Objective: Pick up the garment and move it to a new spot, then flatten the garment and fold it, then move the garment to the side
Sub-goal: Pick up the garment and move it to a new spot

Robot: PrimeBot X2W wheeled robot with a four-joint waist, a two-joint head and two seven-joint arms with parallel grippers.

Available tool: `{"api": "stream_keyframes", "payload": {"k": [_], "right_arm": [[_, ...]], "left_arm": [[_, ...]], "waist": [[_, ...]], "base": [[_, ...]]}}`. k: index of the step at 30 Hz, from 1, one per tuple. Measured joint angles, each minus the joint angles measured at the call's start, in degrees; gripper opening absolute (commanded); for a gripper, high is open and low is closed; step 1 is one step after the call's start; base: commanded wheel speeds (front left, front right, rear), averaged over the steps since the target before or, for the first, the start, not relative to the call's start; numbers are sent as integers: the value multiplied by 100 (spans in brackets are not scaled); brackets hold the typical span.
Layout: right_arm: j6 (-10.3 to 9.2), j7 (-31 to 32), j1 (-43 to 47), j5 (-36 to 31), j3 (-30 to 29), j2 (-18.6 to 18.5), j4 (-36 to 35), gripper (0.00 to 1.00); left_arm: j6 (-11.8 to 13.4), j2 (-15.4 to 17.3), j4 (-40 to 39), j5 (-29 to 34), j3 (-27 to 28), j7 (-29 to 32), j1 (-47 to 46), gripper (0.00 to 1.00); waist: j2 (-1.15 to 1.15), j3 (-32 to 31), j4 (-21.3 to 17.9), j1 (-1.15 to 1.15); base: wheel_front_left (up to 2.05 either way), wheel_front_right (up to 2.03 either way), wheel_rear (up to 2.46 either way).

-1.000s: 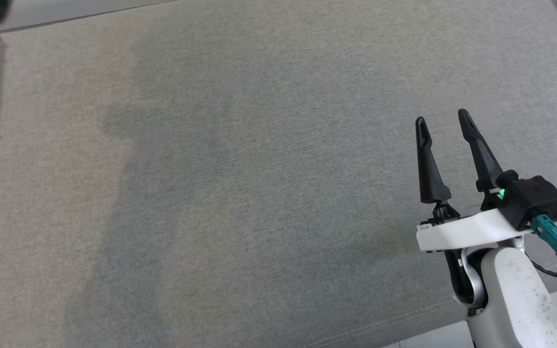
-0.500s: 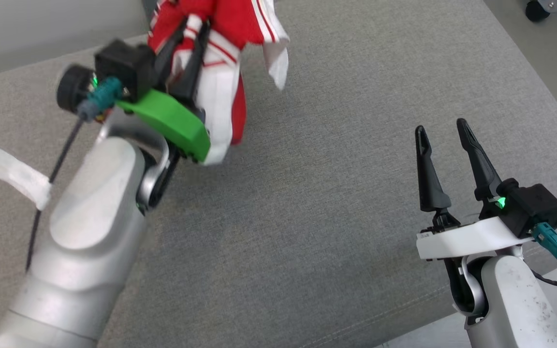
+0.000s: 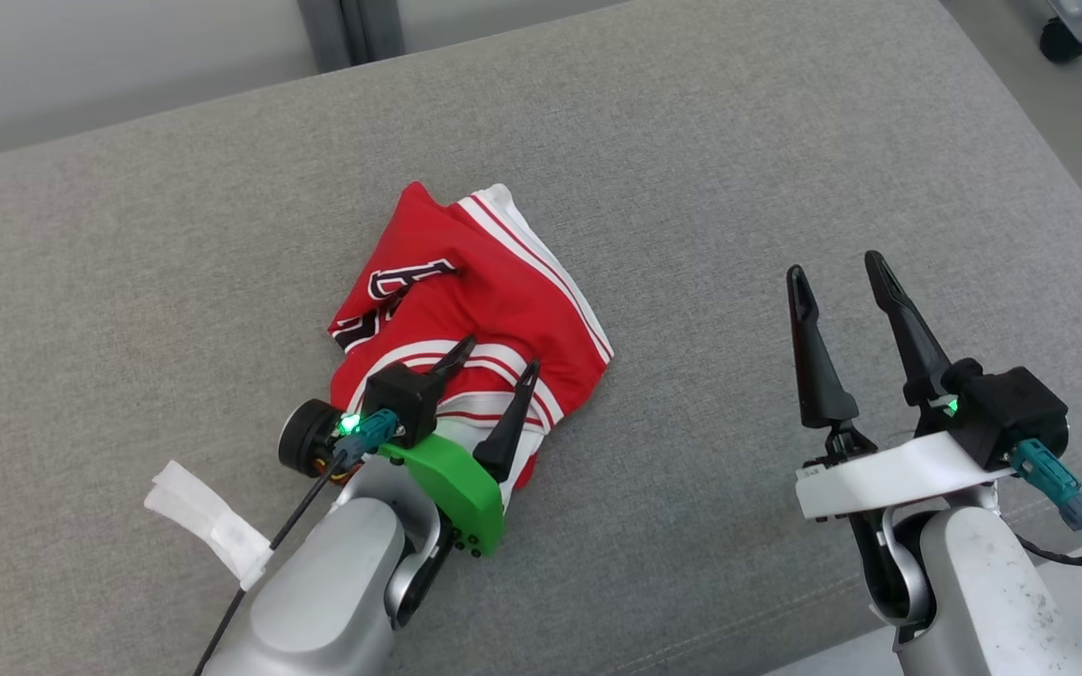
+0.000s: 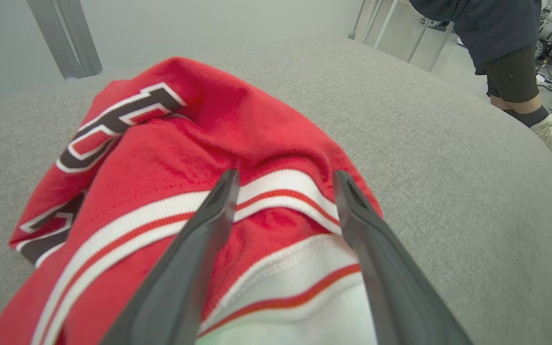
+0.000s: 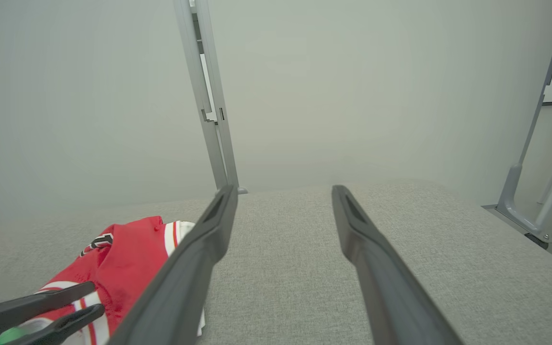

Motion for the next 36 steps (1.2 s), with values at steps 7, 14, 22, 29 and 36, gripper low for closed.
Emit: {"api": "stream_keyframes", "payload": {"k": [7, 14, 22, 29, 36], "right_arm": [[0, -4, 194, -44, -83, 0, 140, 100], [0, -4, 370, -96, -216, 0, 233, 100], [0, -4, 555, -210, -402, 3, 332, 100], [0, -4, 737, -274, -490, 3, 447, 100], [0, -4, 907, -368, -556, 3, 616, 100]], "left_arm": [[253, 101, -502, 164, 444, -260, -31, 100], [716, 631, -1806, 715, 1636, -274, 556, 100], [889, 946, -2444, 1076, 2832, -274, 1621, 100], [880, 985, -2784, 1216, 3546, -275, 2503, 100], [683, 856, -2863, 1339, 4005, -281, 3084, 100]], "waist": [[0, -188, 225, 0], [0, -381, 598, 0], [0, -609, 1053, 0], [0, -849, 1321, 0], [0, -1058, 1474, 0]], "base": [[0, 0, 0], [0, 0, 0], [0, 0, 0], [0, 0, 0], [0, 0, 0]]}}
